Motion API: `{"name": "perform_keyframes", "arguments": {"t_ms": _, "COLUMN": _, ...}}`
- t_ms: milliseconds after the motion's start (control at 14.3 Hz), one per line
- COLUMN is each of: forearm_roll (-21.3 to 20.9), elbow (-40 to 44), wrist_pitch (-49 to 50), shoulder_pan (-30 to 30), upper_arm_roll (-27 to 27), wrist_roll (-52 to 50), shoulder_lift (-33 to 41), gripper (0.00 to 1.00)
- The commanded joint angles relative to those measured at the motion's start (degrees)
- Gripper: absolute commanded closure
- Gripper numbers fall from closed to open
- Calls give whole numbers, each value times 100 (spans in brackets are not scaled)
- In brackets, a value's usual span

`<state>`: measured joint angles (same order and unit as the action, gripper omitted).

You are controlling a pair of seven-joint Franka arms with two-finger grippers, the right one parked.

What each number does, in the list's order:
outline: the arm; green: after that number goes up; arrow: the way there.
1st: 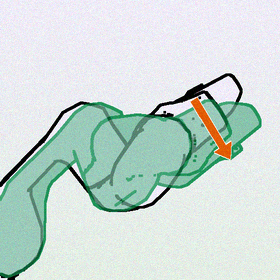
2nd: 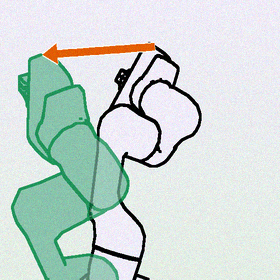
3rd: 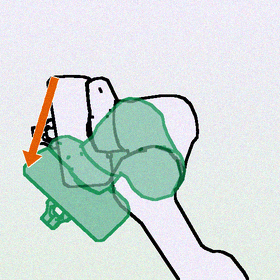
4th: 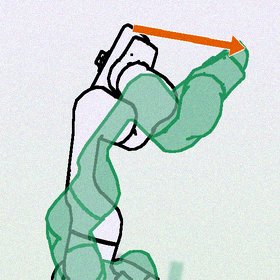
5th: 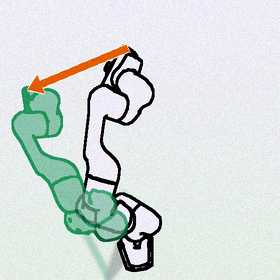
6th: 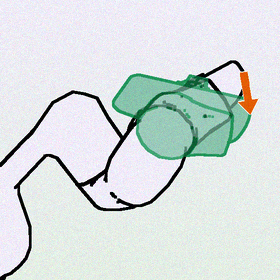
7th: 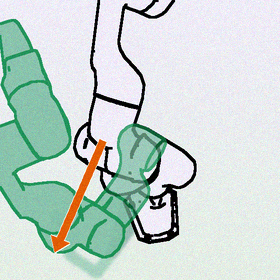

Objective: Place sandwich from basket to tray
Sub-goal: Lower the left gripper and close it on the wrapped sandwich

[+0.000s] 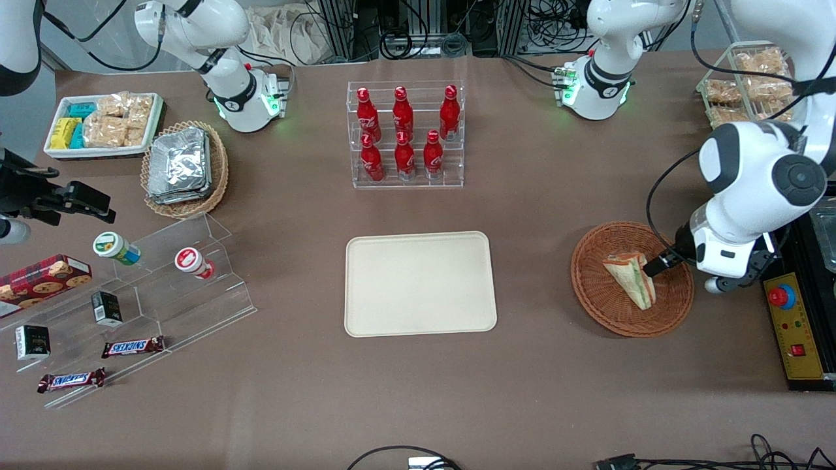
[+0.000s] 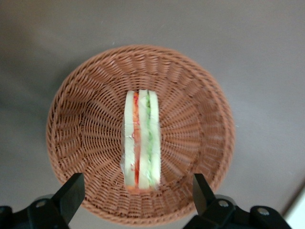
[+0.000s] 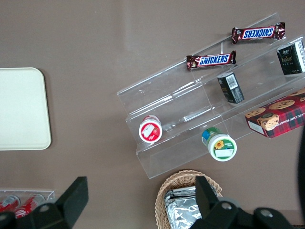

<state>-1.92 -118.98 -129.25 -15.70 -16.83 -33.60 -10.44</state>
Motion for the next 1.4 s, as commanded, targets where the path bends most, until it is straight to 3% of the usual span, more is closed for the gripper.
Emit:
{"name": "perform_keyframes", "arguments": {"t_ms": 0, "forearm_roll": -28, "elbow": -3, "wrist_pitch": -371, "shoulder_pan": -82, "upper_arm_roll": -31, "wrist_roll": -593, "shoulder_lift": -440, "gripper": 0}}
{"name": "perform_keyframes", "arguments": {"t_ms": 770, "forearm_roll": -81, "elbow": -56, "wrist_pitch": -944, "shoulder_pan": -38, "upper_arm_roll": -39, "wrist_roll": -543, "shoulder_lift": -1180, "gripper": 0}}
{"name": "perform_keyframes", "arguments": {"t_ms": 840, "forearm_roll": -150, "elbow": -56, "wrist_pitch": -935, "shoulder_pan": -38, "upper_arm_roll": -39, "wrist_roll": -507, "shoulder_lift": -1171, "gripper": 26}}
{"name": "perform_keyframes", "arguments": {"t_ms": 910, "forearm_roll": -194, "elbow": -56, "wrist_pitch": -909, "shoulder_pan": -47, "upper_arm_roll": -39, "wrist_roll": -437, "shoulder_lift": -1145, "gripper": 72}}
{"name": "perform_keyframes", "arguments": {"t_ms": 980, "forearm_roll": -195, "elbow": -47, "wrist_pitch": -848, "shoulder_pan": -56, "upper_arm_roll": -39, "wrist_roll": -419, "shoulder_lift": -1118, "gripper": 100}}
{"name": "perform_keyframes", "arguments": {"t_ms": 1330, "forearm_roll": -186, "elbow": 811, "wrist_pitch": 581, "shoulder_pan": -38, "upper_arm_roll": -66, "wrist_roll": -112, "shoulder_lift": -1030, "gripper": 100}}
